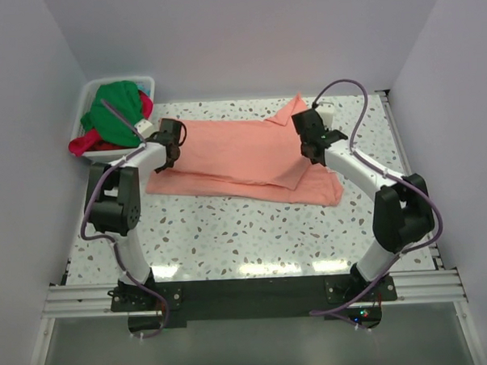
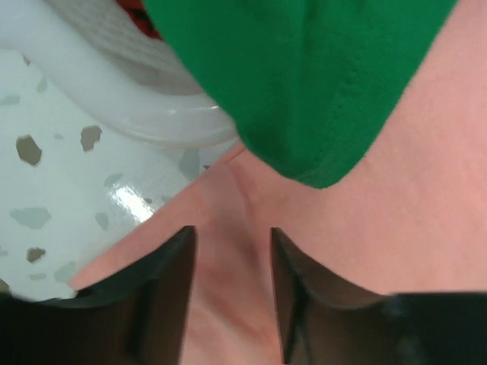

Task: Fold and stack the t-shirts
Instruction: Fold the tshirt

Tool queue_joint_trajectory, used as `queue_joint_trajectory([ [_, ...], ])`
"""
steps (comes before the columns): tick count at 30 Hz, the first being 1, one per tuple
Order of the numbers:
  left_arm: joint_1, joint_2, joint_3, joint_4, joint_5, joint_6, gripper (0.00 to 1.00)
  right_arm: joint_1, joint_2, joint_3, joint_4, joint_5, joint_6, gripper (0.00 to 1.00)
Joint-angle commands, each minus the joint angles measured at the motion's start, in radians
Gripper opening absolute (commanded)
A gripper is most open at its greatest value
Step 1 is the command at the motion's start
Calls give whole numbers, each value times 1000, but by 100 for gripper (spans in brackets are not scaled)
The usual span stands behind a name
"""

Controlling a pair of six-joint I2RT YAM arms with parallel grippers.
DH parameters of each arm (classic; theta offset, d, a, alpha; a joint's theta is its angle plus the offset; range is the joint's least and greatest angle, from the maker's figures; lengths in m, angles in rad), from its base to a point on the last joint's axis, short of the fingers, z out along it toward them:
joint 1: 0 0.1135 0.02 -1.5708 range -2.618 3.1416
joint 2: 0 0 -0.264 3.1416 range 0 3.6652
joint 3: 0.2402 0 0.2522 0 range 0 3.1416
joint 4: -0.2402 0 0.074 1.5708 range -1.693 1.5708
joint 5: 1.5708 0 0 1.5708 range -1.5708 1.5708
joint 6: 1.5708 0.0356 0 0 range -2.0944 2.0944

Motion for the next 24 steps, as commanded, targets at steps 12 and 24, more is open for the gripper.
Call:
queue_joint_trajectory([
  [12,8,-108,-93,214,-17,79,84,-34,104,84,133,-27,-32,60],
  [24,-54,-201,-181,111,38,26,85,-8,-57,-125,90,-265,21,37],
])
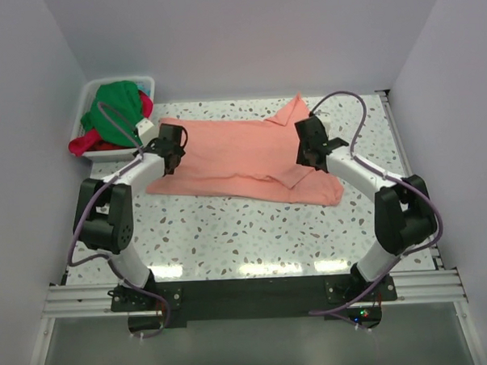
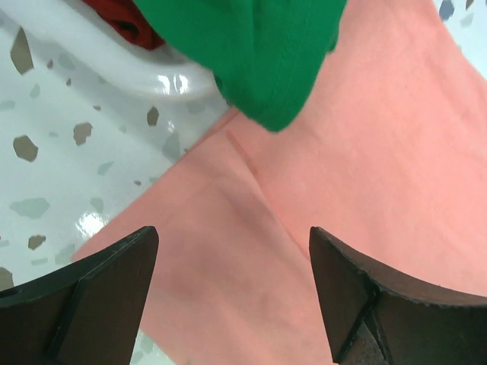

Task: Fold and stack the t-shirts
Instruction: Fold the tshirt

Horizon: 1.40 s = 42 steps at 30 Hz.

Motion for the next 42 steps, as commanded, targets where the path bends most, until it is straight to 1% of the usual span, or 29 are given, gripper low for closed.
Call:
queue_joint_trajectory([
  [1,-20,-42,-76,-29,27,-43,85,12,-93,-92,5,-113,28,37],
  [5,-18,-60,-136,-25,48,-60,85,20,-93,-137,51,-211,33,35],
  [7,-20,-63,-162,-26,50,-71,85,21,-81,-152,70,-233,36,36],
  [10,-18,-59,-179,-31,57,-78,85,24,-50,-157,100,-260,48,39],
  [12,-18,-54,-174,-43,48,-89,85,23,-39,-160,114,-280,53,43],
  [15,-17,-45,-171,-72,27,-110,85,24,-15,-162,137,-296,57,47],
  [20,-15,-37,-188,-98,7,-130,85,29,19,-151,136,-302,65,47],
  [28,-14,-27,-185,-95,7,-126,85,55,-5,-174,116,-308,74,47],
  [39,-14,-28,-188,-89,11,-115,85,67,21,-194,116,-290,89,40],
  [42,-15,-28,-185,-88,13,-114,85,69,37,-180,116,-290,88,34],
])
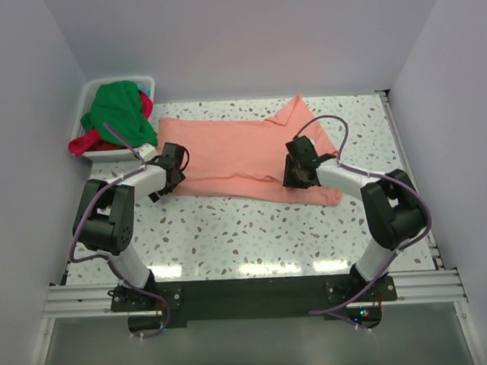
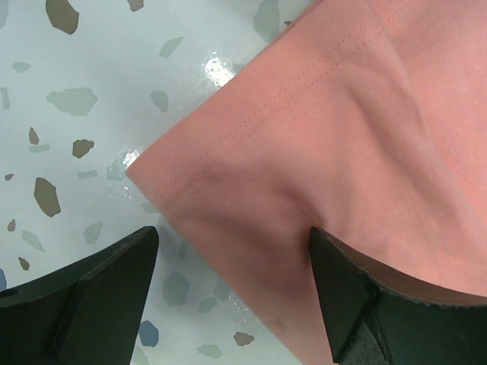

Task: Fold and stack the t-shirts
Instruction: Fold the tshirt

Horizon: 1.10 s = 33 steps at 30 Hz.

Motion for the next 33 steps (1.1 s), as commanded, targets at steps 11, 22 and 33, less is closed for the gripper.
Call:
queue_joint_trajectory([
  [11,7,-20,-2,10,-28,2,85,6,33,76,-8,39,0,0],
  [22,7,-29,8,11,-16,6,84,12,42,209,-42,81,-39,0],
  [33,7,-28,37,2,-16,18,84,11,301,485,-57,99,-92,0],
])
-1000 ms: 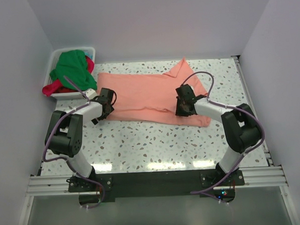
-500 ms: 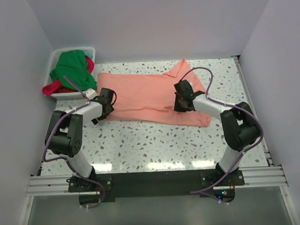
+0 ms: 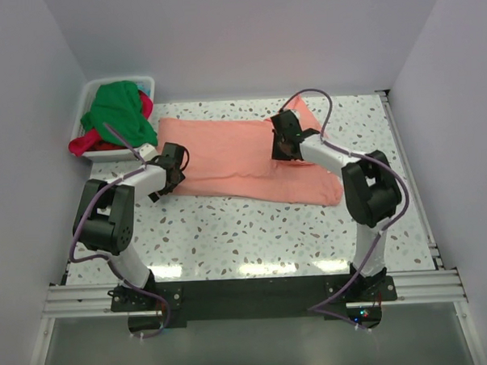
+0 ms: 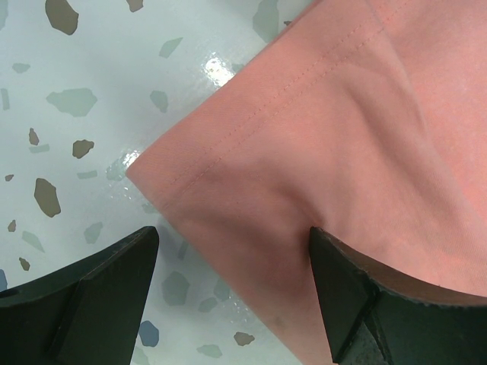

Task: Fold and stack the t-shirts
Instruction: Fold the tshirt

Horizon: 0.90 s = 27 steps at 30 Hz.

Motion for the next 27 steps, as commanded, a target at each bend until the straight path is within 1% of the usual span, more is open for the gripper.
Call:
queue_joint_trajectory([
  [1,5,-26,36,4,-18,14,85,5,100,130,-20,26,-42,0],
  [2,5,-26,39,4,-17,13,84,5,114,148,-27,21,-45,0],
  [3,7,-23,39,5,-14,14,84,6,129,179,-31,18,-46,4],
  [5,5,-19,46,4,-12,14,84,5,148,190,-20,14,-55,23],
  [6,7,-16,44,4,-12,13,84,6,148,187,-1,18,-58,35],
  [9,7,-16,43,4,-18,17,84,5,125,161,38,33,-71,45],
  [11,7,-17,39,4,-20,19,84,5,111,158,59,41,-83,45],
  [15,7,-22,30,2,-23,19,84,6,79,165,39,89,-88,45],
  [17,5,-28,21,4,-29,24,84,5,28,145,27,125,-78,45],
  [23,7,-43,23,11,-60,66,84,3,-90,0,-49,201,-63,50],
  [24,7,-45,24,14,-60,74,84,3,-114,-17,-66,204,-60,53],
  [27,7,-49,26,33,-49,99,84,-6,-154,-94,-76,202,-52,54],
])
